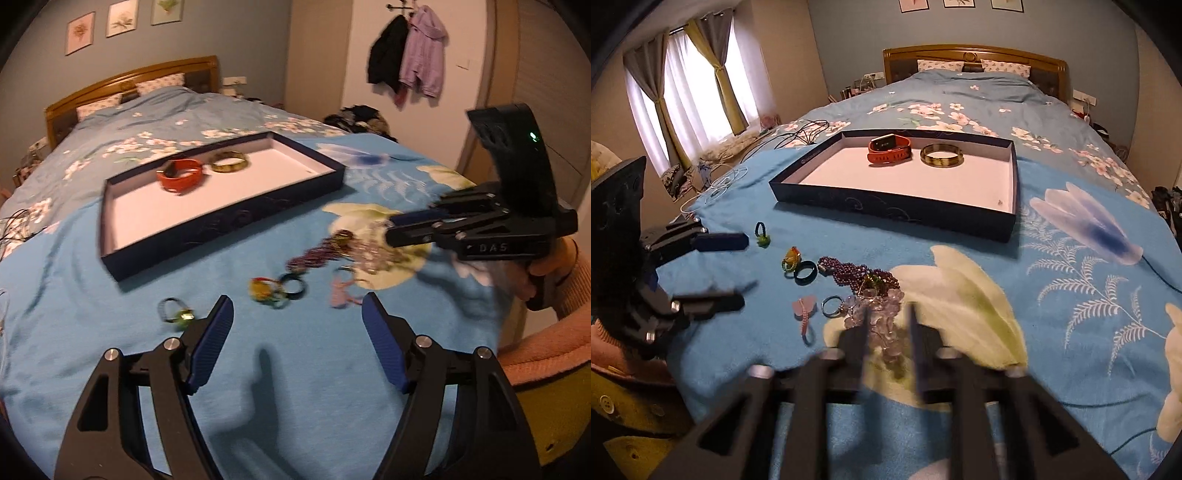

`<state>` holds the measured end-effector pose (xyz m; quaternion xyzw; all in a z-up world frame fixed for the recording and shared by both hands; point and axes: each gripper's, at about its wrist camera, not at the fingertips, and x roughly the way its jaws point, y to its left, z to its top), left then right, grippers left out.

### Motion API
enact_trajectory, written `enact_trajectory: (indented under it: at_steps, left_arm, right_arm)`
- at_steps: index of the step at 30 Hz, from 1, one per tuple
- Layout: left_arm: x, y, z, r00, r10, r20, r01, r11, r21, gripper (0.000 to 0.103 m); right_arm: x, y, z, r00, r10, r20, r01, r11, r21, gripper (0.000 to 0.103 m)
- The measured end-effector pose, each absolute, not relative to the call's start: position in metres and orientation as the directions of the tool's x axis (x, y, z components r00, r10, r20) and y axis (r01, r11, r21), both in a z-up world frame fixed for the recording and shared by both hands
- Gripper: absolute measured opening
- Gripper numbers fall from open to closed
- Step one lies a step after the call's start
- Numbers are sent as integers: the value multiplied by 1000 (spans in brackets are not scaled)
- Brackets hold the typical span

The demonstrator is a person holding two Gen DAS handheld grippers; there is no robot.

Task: Organize jewelry
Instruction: 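Grasp the pink beaded bracelet with the left tool while the right tool holds the crystal bracelet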

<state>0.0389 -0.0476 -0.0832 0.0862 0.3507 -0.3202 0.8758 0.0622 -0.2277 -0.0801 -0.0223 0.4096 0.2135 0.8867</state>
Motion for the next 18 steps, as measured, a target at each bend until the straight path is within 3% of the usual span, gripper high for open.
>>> enact_trajectory:
  at_steps: [5,7,10,11,12,16,18]
  left_arm:
    - [38,-75,-91,495,-517,-698,667,741,-77,58]
    - [42,-83,-95,469,-522,-713,675,732,-92,55]
    - [50,-93,-101,429,-524,-736,683,721,-115,52]
    - [53,-95,-104,411,-525,-745,682,720,-130,48]
    - [55,-97,-106,399,-525,-752,682,718,-140,42]
    - [65,-95,-108,376,-542,-752,663,724,-191,40]
    - [69,-93,-109,375,-541,-752,650,732,-203,32]
  right_arm:
    - [70,-223,-88,555,364,-748,-405,904,140,47]
    - [72,-221,-91,544,371,-752,-412,899,146,31]
    - [72,-220,-91,538,389,-748,-422,892,160,21]
    - [71,-221,-90,543,392,-743,-423,892,161,19]
    - [70,-222,-89,547,397,-737,-423,891,166,10]
    - [69,-230,-81,570,407,-714,-409,894,183,8]
    - [69,-233,-77,569,426,-703,-413,888,204,8]
